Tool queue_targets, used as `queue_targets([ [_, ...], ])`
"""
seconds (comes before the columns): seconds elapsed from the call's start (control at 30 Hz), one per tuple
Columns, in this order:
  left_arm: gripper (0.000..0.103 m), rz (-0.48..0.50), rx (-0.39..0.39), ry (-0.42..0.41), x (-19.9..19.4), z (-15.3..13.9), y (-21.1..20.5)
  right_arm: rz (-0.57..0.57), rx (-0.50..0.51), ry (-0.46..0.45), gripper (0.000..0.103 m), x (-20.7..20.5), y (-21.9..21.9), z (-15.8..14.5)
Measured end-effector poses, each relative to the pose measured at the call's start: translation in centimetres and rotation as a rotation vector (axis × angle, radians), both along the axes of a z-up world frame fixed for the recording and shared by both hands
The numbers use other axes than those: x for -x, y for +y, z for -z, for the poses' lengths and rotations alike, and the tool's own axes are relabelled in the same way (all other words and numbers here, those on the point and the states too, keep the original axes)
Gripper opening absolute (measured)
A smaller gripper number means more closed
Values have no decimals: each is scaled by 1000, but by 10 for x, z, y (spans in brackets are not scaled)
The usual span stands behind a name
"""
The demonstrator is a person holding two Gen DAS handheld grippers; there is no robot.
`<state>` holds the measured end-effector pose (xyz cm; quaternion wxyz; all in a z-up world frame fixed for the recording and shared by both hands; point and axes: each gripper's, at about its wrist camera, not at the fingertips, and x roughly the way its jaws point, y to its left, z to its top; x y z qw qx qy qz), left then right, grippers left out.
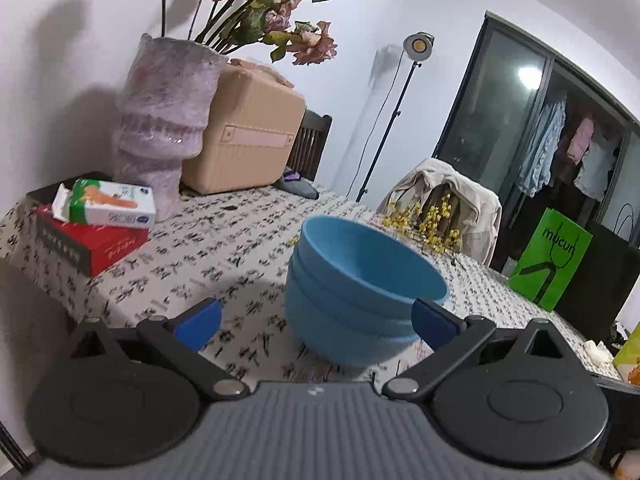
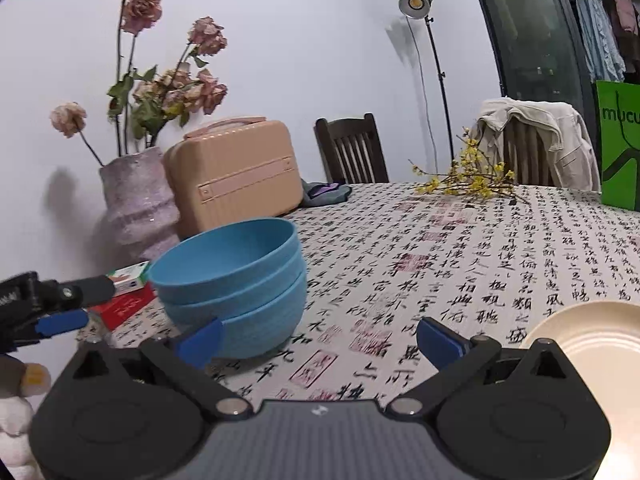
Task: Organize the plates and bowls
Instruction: 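Open both grippers and release the bowl onto the stack, then close both grippers on the rim of the three stacked blue bowls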
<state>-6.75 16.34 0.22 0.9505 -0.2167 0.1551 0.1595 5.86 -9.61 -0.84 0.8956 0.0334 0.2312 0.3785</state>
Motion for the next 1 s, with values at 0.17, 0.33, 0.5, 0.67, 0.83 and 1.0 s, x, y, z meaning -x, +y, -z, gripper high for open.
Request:
queue_targets([
  [0.17,103,11,-2,-3,10,3,-7,-21,-5,6,103,11,-6,2],
  [0.33,103,26,12,-5,21,9,-4,-60,-21,28,103,20,-8,5],
  [0.5,103,45,36,-25,27,10,9,-41,-5,13,103,23,0,-6],
  [0.67,103,69,44,-38,22,3,29,-16,2,34,103,12,14,-21],
  [0.83,103,121,28,-34,-1,-14,52,8,37,60,103,-7,36,-38],
  [1.0,103,194,34,-20,-35,-31,75,43,61,96,103,-30,62,-51],
])
